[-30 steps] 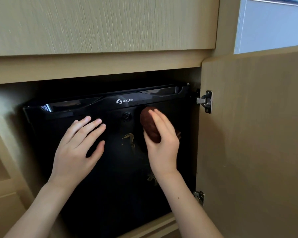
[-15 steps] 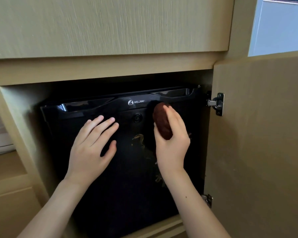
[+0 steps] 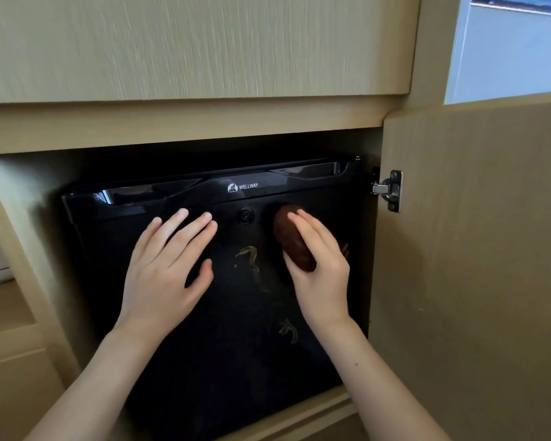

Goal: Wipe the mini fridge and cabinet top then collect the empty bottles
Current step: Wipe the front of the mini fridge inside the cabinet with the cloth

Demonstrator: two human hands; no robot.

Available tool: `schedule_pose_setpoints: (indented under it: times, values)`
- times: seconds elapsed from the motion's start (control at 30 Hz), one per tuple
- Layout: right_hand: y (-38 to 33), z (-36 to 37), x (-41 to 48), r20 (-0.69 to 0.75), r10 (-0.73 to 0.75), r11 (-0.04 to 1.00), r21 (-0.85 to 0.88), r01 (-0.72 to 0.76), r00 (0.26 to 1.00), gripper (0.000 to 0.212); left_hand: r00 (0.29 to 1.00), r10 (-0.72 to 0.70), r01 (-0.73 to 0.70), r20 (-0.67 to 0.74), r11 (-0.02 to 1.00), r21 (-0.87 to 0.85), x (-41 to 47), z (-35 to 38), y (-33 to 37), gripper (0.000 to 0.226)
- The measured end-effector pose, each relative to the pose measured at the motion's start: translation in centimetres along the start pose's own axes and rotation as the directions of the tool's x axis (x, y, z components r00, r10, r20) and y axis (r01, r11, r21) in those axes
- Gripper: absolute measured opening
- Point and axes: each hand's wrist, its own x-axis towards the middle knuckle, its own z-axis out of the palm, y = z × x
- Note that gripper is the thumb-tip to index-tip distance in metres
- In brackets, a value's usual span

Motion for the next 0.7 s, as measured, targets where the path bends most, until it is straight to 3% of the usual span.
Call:
schedule_pose_setpoints:
  times: [0.1, 0.17, 0.27, 0.43, 0.6, 0.7]
  values:
    - [0.0, -0.4, 1.2, -0.228, 0.213, 0.975, 0.118, -0.191, 0.950, 0.053, 1.000, 0.005, -0.005, -0.006, 1.000, -0.003, 0.1, 0.1, 0.0, 0.045]
    - [-0.2, -0.1, 0.3, -0.207, 0.166, 0.986, 0.050, -0.159, 0.964, 0.055, 1.000, 0.001, -0.001, -0.011, 1.000, -0.002, 0.1, 0.1, 0.1, 0.045]
    - [0.4, 0.2, -1.6, -0.031, -0.008, 1.000, -0.024, 0.008, 0.999, 0.057, 0.999, 0.004, -0.004, -0.038, 1.000, 0.000, 0.0, 0.2, 0.1, 0.044]
    - [1.1, -0.4, -0.1, -0.255, 0.217, 0.975, 0.095, -0.199, 0.942, 0.054, 0.999, 0.011, -0.012, -0.040, 1.000, -0.016, 0.1, 0.1, 0.0, 0.043]
    - [2.2, -0.3, -2.7, -0.022, -0.023, 0.999, -0.032, 0.022, 1.000, 0.056, 0.999, 0.005, -0.006, -0.042, 1.000, -0.025, 0.1, 0.2, 0.0, 0.043]
    - [2.6, -0.9, -1.2, -0.237, 0.212, 0.977, 0.080, -0.199, 0.948, 0.052, 1.000, 0.008, -0.009, -0.027, 1.000, -0.022, 0.1, 0.2, -0.1, 0.043]
